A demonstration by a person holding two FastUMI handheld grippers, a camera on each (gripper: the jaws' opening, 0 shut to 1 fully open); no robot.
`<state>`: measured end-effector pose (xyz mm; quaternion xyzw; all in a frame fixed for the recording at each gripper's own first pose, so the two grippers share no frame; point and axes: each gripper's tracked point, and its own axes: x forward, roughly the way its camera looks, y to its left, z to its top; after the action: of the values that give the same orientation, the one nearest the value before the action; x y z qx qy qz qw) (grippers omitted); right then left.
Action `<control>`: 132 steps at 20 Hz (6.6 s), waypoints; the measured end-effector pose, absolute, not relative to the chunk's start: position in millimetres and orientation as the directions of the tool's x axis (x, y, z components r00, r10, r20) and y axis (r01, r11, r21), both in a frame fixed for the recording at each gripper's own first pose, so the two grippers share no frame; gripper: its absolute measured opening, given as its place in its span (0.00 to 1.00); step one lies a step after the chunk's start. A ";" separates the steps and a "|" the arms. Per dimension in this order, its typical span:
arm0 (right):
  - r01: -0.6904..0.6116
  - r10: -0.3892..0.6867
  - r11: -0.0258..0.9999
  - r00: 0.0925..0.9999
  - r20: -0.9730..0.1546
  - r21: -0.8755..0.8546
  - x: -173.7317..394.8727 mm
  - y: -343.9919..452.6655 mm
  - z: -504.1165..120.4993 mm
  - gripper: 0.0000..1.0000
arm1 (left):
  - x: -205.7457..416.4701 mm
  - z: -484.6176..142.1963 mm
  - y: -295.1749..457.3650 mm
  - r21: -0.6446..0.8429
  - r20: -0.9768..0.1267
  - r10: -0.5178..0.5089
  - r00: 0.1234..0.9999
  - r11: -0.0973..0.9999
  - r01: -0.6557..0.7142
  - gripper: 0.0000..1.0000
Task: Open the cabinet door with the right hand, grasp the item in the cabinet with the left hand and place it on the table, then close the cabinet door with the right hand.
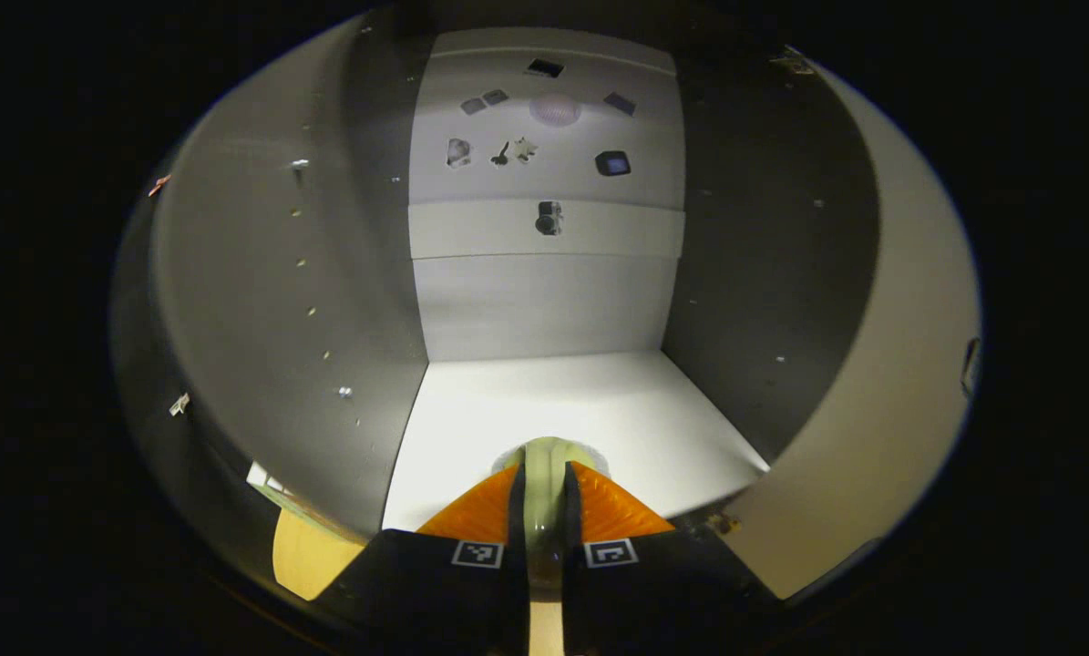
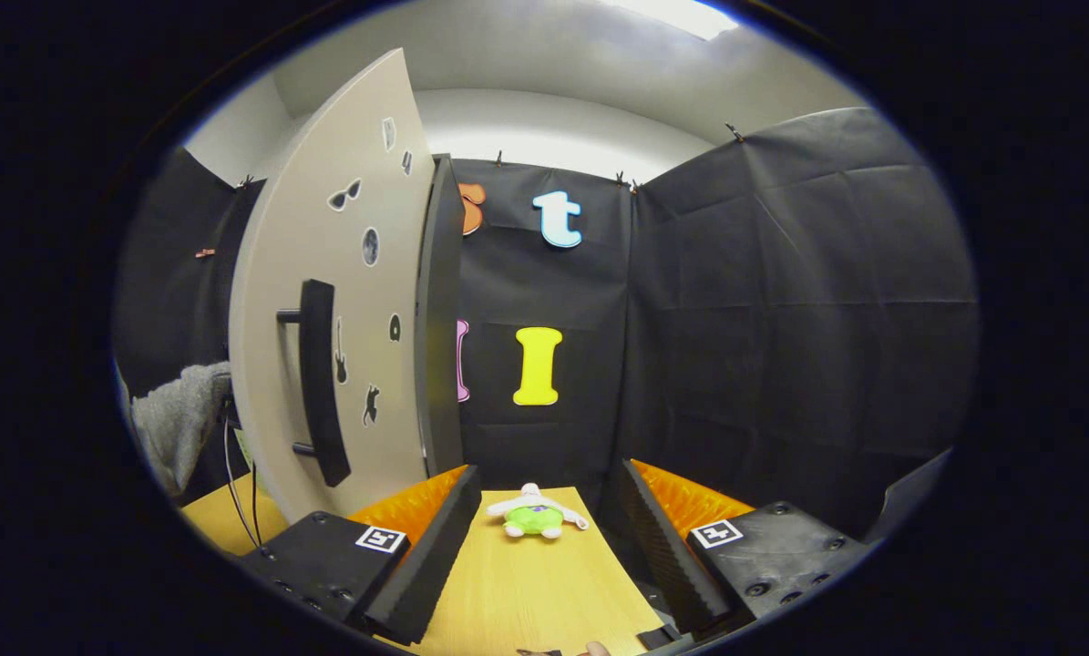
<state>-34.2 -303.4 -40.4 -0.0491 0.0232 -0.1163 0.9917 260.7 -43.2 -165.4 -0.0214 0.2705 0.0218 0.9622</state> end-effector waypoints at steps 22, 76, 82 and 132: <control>-0.003 -0.007 0.997 0.992 -0.129 -0.079 -104.0 -179.0 -50.7 0.98 | -9.9 -377.0 -124.8 -0.149 -0.648 -0.053 0.760 0.987 -0.058 0.19; -0.500 0.512 0.857 0.854 -0.093 0.127 1.9 -140.1 -55.0 0.97 | -69.9 -22.4 -133.9 0.087 0.130 0.074 0.989 0.993 -0.085 0.95; -0.542 0.562 0.824 0.819 -0.114 0.165 7.8 -59.2 -66.7 0.97 | -57.8 -36.4 -87.3 0.013 0.100 0.063 0.993 0.998 -0.064 0.96; 0.068 -0.064 0.989 0.997 0.033 -0.135 30.0 -113.3 -35.0 0.97 | 0.2 -39.9 7.2 -0.009 0.023 0.135 0.991 0.991 -0.135 0.95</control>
<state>30.0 -113.3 -35.0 -0.0680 -0.0141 -0.0331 0.9970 0.2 7.2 -39.9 -0.0037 -0.0118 0.0678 0.9976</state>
